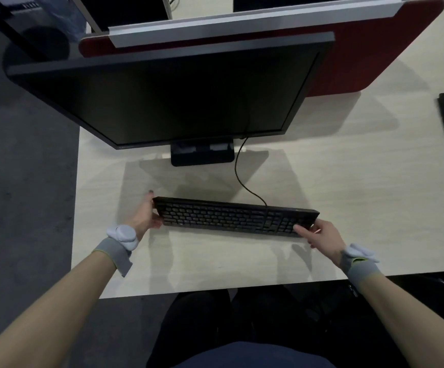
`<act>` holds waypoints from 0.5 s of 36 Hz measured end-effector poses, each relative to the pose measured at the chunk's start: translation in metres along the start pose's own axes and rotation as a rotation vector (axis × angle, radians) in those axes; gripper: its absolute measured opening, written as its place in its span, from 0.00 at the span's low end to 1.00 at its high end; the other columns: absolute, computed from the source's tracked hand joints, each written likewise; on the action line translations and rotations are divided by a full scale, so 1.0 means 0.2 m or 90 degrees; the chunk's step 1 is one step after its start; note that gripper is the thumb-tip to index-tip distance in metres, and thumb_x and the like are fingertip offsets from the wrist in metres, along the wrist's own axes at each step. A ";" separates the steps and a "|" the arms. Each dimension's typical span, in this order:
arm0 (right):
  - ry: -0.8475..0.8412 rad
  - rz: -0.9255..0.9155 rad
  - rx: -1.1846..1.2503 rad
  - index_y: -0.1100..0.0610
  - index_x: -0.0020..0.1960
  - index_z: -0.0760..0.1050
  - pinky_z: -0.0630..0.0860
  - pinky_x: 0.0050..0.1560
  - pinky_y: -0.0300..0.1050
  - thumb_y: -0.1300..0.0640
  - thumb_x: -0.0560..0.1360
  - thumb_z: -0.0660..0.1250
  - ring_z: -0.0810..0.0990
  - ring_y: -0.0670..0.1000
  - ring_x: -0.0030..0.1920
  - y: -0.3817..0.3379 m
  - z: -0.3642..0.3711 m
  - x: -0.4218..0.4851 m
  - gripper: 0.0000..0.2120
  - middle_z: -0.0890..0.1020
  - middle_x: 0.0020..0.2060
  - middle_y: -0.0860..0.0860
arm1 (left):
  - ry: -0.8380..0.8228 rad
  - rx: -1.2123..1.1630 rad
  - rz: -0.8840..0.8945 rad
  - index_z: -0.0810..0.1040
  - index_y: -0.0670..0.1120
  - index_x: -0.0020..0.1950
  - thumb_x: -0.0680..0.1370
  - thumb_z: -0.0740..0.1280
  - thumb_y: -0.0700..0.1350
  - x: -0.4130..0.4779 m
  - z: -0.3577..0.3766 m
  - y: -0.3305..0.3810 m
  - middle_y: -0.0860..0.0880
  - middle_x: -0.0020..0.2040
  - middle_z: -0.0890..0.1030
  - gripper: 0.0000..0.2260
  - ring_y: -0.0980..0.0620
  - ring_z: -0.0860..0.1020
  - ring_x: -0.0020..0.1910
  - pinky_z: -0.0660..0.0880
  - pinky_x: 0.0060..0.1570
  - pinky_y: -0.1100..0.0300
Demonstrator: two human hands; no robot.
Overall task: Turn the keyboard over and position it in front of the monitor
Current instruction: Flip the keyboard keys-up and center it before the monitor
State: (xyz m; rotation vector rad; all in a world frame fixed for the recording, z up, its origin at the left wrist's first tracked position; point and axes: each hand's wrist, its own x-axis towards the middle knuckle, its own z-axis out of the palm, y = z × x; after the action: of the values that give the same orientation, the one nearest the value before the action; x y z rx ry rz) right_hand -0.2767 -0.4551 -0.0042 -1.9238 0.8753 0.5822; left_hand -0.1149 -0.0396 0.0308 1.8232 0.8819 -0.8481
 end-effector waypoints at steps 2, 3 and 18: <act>0.051 -0.036 -0.058 0.50 0.36 0.76 0.75 0.36 0.50 0.43 0.74 0.72 0.79 0.58 0.34 -0.05 0.02 0.01 0.14 0.77 0.30 0.54 | 0.018 0.040 0.026 0.74 0.43 0.46 0.78 0.44 0.68 -0.02 0.02 0.00 0.39 0.36 0.76 0.32 0.47 0.70 0.30 0.68 0.33 0.56; 0.068 -0.052 -0.086 0.50 0.32 0.72 0.70 0.32 0.48 0.43 0.75 0.71 0.77 0.59 0.34 -0.06 0.02 0.01 0.18 0.74 0.30 0.54 | 0.028 0.052 0.039 0.73 0.43 0.44 0.77 0.43 0.70 -0.03 0.03 0.00 0.40 0.35 0.75 0.33 0.47 0.70 0.30 0.67 0.33 0.56; 0.165 -0.166 -0.141 0.57 0.50 0.83 0.68 0.43 0.46 0.54 0.78 0.70 0.74 0.54 0.37 -0.19 0.05 -0.03 0.07 0.72 0.46 0.56 | 0.058 -0.099 0.113 0.79 0.41 0.40 0.72 0.68 0.53 -0.02 -0.04 -0.11 0.42 0.39 0.80 0.14 0.46 0.81 0.36 0.80 0.53 0.53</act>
State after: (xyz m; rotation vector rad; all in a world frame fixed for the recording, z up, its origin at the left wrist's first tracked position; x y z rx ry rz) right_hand -0.2515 -0.4318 0.0170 -2.3083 0.7235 0.2869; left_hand -0.1344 -0.0264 0.0273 1.7838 0.8067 -0.5737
